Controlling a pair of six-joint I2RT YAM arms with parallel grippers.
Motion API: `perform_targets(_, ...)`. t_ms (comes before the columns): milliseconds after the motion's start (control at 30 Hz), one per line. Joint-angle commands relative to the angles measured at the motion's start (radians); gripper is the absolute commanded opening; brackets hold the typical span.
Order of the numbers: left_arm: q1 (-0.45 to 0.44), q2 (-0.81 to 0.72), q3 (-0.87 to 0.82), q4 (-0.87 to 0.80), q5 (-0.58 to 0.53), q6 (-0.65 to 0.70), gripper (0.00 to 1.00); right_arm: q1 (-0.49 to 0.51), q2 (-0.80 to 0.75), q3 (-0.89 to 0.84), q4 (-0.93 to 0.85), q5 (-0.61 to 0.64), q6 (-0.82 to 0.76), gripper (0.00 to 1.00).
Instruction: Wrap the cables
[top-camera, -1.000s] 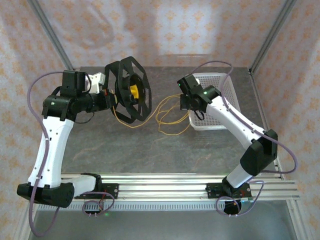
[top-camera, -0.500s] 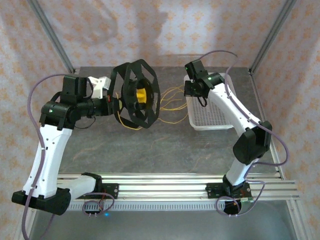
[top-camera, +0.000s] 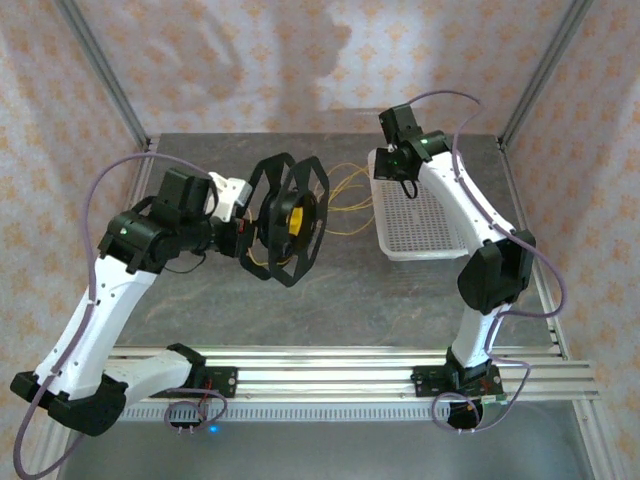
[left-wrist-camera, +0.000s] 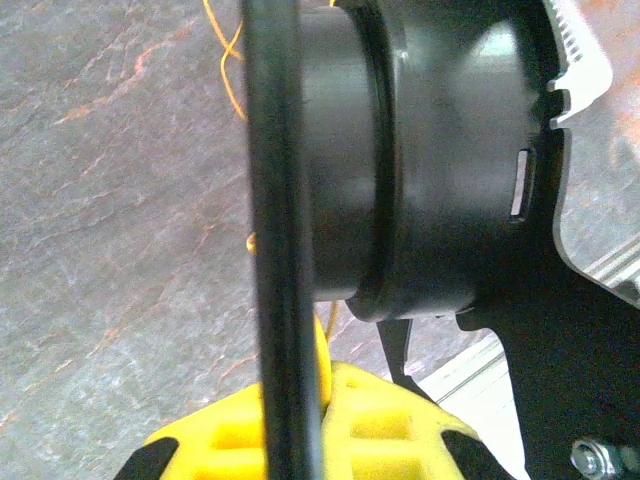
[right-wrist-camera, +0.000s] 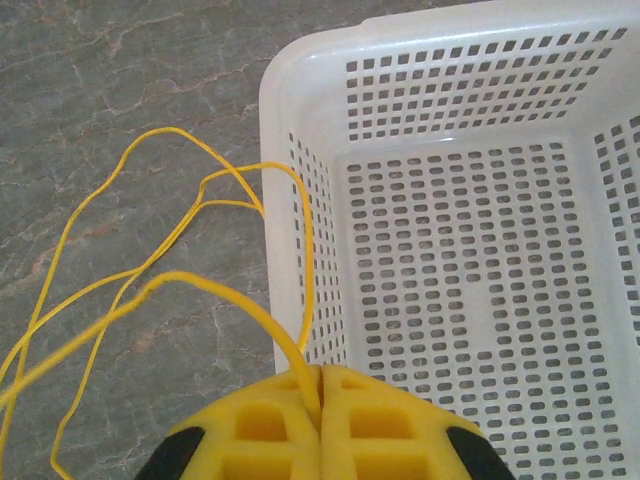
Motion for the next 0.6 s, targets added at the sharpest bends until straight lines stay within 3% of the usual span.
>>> perform_targets(0, -0.041, -0.005, -0.024, 0.012, -0.056, 0.05, 0.0, -0.012, -0.022, 0.039, 0.004, -0.013, -0.025, 0.0)
perform_targets(567, -0.163, -0.034, -0.105, 0.027, -0.092, 0.075, 0.0, -0.016, 0.102, 0.216, -0.083, 0.037, -0.057, 0.0)
